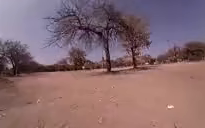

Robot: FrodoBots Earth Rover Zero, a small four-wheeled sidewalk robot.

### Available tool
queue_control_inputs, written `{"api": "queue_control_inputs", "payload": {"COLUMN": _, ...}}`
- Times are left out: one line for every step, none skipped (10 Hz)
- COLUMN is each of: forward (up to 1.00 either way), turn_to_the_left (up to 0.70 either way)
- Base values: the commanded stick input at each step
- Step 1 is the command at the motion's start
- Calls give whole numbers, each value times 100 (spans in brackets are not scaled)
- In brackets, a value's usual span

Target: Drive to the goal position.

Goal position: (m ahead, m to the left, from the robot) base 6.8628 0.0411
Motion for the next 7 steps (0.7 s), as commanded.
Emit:
{"api": "queue_control_inputs", "payload": {"forward": 92, "turn_to_the_left": 28}}
{"api": "queue_control_inputs", "payload": {"forward": 92, "turn_to_the_left": 14}}
{"api": "queue_control_inputs", "payload": {"forward": 92, "turn_to_the_left": 0}}
{"api": "queue_control_inputs", "payload": {"forward": 92, "turn_to_the_left": 0}}
{"api": "queue_control_inputs", "payload": {"forward": 92, "turn_to_the_left": 0}}
{"api": "queue_control_inputs", "payload": {"forward": 92, "turn_to_the_left": 0}}
{"api": "queue_control_inputs", "payload": {"forward": 92, "turn_to_the_left": 0}}
